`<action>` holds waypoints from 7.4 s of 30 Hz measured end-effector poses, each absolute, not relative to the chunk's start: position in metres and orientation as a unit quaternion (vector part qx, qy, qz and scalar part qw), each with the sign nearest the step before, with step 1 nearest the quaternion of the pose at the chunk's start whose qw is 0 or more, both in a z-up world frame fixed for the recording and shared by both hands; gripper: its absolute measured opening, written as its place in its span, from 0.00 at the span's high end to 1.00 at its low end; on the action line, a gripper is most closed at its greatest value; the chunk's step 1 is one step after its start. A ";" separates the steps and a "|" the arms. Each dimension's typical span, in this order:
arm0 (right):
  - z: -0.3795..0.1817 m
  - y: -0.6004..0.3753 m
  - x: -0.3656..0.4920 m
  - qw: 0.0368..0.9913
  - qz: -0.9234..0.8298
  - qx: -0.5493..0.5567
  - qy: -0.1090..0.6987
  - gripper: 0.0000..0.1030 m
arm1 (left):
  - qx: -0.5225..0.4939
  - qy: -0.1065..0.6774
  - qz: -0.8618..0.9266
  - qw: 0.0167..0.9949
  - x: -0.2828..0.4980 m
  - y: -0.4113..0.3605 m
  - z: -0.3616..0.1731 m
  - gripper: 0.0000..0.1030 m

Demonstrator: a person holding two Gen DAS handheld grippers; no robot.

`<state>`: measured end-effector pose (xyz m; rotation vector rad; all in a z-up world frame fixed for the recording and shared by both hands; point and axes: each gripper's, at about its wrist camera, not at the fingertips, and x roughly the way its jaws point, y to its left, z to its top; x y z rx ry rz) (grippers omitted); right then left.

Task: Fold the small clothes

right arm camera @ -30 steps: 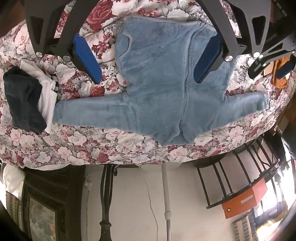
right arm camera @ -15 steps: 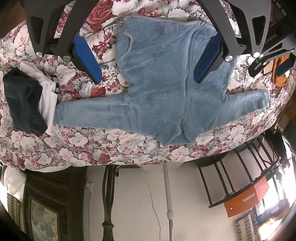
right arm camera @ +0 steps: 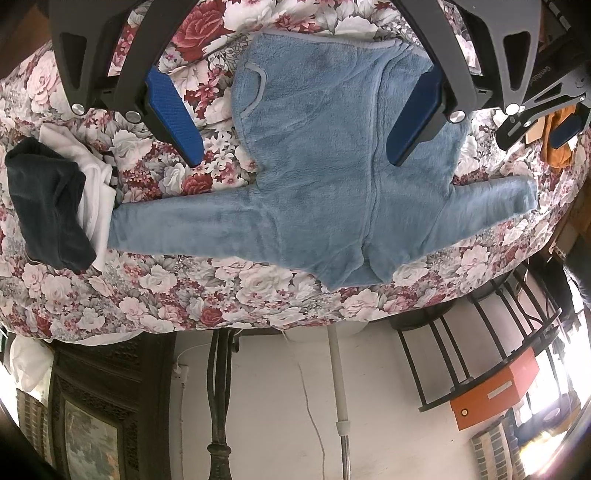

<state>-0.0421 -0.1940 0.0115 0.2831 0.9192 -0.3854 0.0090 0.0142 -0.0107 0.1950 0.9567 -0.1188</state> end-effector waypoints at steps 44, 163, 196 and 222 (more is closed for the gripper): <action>0.008 -0.193 -0.041 0.867 -0.183 0.139 0.442 0.03 | 0.094 0.463 -0.057 0.880 0.010 0.016 -0.013 0.04; -0.061 -0.210 0.131 0.892 -0.100 0.222 0.382 0.90 | 0.063 0.559 -0.029 0.826 0.180 0.043 -0.069 0.04; -0.182 -0.259 0.121 0.751 -0.082 0.448 0.479 0.58 | 0.047 0.591 0.012 0.805 0.202 0.065 -0.095 0.04; -0.173 -0.169 0.152 0.814 0.001 0.099 0.572 0.49 | 0.081 0.622 0.000 0.779 0.220 0.025 -0.139 0.04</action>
